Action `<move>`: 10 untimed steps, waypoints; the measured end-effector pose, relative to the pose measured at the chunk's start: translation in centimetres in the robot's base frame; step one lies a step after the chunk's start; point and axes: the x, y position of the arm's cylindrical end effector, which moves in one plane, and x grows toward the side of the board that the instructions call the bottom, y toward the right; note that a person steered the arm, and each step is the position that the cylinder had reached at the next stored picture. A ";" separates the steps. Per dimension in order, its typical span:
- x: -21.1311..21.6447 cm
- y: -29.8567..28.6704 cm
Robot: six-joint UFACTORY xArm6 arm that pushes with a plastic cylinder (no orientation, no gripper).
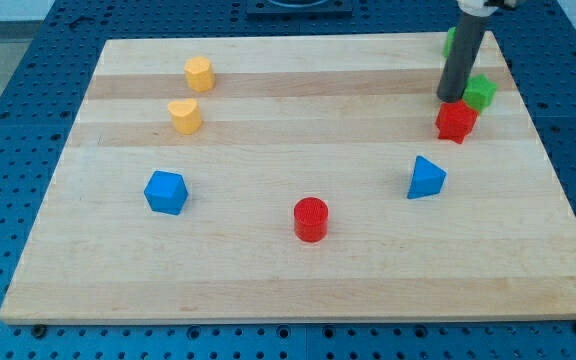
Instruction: Move the red star right a bit
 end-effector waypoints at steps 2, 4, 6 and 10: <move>0.0 -0.4; 0.0 -8.3; 1.0 -7.6; 4.4 -4.3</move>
